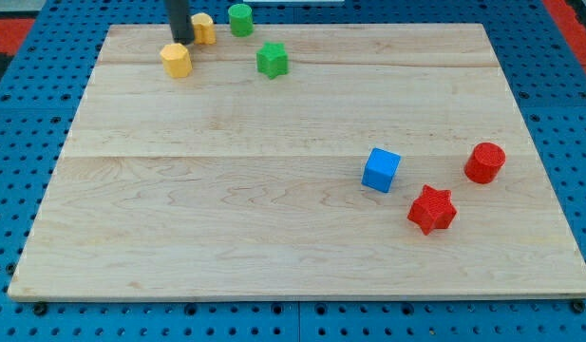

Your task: Adjust the yellow blocks below the green circle

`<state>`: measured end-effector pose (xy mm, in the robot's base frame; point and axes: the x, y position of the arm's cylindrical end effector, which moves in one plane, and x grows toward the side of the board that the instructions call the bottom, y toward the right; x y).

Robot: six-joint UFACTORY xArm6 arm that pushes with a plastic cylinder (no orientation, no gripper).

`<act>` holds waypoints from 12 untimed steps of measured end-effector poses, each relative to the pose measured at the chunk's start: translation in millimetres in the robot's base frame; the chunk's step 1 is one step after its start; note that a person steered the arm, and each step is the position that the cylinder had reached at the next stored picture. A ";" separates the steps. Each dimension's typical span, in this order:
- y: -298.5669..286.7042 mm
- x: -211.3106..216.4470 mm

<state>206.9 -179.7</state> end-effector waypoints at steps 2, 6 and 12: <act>39.7 -11.3; 43.3 8.6; 0.3 83.3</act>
<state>290.2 -179.5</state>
